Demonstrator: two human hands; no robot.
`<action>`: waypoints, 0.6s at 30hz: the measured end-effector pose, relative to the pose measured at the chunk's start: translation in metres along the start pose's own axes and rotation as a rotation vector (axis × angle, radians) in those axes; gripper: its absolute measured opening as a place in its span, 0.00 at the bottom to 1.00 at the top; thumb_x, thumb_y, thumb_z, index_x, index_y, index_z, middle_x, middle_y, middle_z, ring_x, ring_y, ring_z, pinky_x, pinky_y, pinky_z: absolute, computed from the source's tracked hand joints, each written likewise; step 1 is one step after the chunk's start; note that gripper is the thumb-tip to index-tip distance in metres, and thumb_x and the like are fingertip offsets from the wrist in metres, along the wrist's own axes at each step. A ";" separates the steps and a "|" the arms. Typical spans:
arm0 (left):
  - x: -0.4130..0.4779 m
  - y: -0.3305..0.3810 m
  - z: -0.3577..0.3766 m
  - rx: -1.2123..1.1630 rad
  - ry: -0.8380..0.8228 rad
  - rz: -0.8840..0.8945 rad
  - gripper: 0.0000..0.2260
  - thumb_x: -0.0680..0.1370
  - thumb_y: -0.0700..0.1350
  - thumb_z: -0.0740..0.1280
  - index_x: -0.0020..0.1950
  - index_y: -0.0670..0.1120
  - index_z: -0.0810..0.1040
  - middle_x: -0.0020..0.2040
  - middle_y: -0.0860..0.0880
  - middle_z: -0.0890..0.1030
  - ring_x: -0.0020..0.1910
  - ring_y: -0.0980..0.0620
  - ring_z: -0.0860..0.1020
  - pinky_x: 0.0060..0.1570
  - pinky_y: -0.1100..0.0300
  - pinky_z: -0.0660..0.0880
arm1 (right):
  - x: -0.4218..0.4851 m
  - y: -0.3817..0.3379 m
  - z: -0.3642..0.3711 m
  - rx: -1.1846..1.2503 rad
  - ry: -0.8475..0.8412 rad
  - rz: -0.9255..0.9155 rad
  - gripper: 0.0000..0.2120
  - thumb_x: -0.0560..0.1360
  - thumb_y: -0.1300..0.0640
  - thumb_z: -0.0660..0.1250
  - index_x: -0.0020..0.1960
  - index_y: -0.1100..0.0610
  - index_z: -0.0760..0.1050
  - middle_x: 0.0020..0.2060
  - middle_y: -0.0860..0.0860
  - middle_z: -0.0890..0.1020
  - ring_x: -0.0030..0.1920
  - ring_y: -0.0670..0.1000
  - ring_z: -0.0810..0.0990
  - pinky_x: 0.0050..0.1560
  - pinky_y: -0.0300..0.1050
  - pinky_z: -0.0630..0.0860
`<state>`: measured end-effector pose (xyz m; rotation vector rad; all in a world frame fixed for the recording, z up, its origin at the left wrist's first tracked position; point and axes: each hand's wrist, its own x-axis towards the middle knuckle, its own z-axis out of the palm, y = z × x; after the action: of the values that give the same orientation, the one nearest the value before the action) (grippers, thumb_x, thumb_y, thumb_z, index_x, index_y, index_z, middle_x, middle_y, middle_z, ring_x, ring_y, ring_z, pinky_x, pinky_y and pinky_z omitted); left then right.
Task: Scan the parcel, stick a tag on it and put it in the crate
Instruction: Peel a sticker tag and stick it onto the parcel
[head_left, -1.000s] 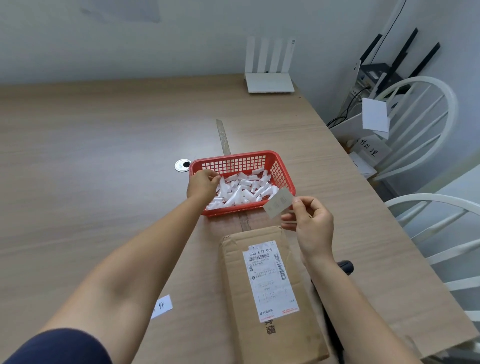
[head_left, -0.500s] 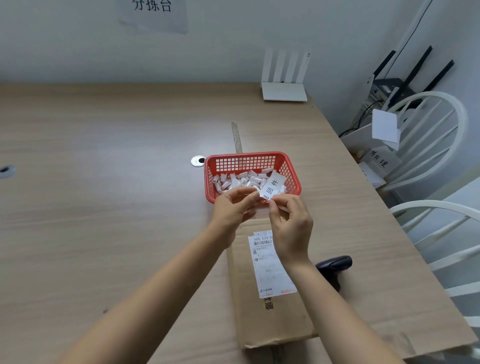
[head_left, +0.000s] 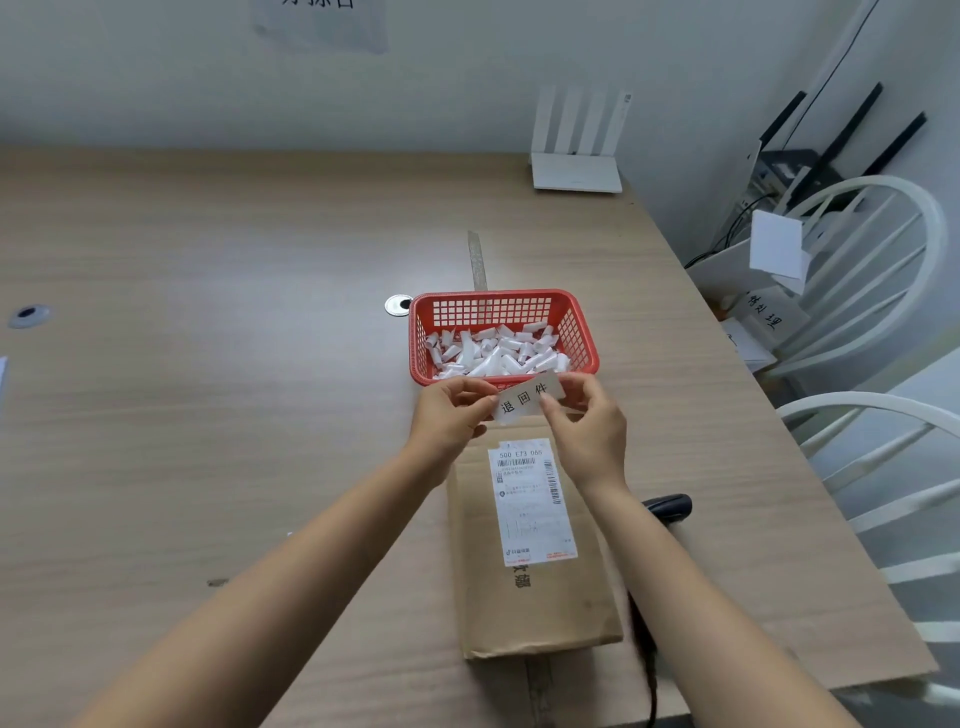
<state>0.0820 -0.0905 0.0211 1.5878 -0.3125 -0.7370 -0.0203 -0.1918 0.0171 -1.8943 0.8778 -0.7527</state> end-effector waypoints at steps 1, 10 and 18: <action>0.004 -0.003 0.001 0.034 0.016 0.006 0.07 0.73 0.38 0.68 0.36 0.47 0.77 0.38 0.48 0.81 0.38 0.53 0.79 0.38 0.63 0.77 | 0.005 0.002 0.001 -0.013 0.000 0.008 0.08 0.71 0.59 0.70 0.50 0.58 0.76 0.43 0.49 0.80 0.44 0.49 0.80 0.38 0.25 0.74; 0.034 -0.046 0.013 0.548 0.208 0.089 0.07 0.69 0.43 0.72 0.46 0.45 0.80 0.44 0.50 0.80 0.41 0.54 0.76 0.43 0.61 0.75 | 0.013 0.042 0.032 -0.277 -0.056 0.145 0.09 0.73 0.53 0.66 0.42 0.59 0.77 0.41 0.57 0.83 0.45 0.56 0.78 0.43 0.47 0.73; 0.033 -0.055 0.016 0.809 0.236 0.180 0.09 0.71 0.46 0.69 0.49 0.46 0.80 0.51 0.47 0.80 0.49 0.48 0.77 0.44 0.55 0.75 | 0.006 0.058 0.039 -0.524 -0.002 0.016 0.09 0.72 0.53 0.66 0.44 0.59 0.77 0.45 0.57 0.81 0.51 0.59 0.72 0.51 0.51 0.68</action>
<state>0.0856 -0.1137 -0.0407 2.3430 -0.6199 -0.2723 -0.0020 -0.1988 -0.0501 -2.3355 1.1703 -0.5412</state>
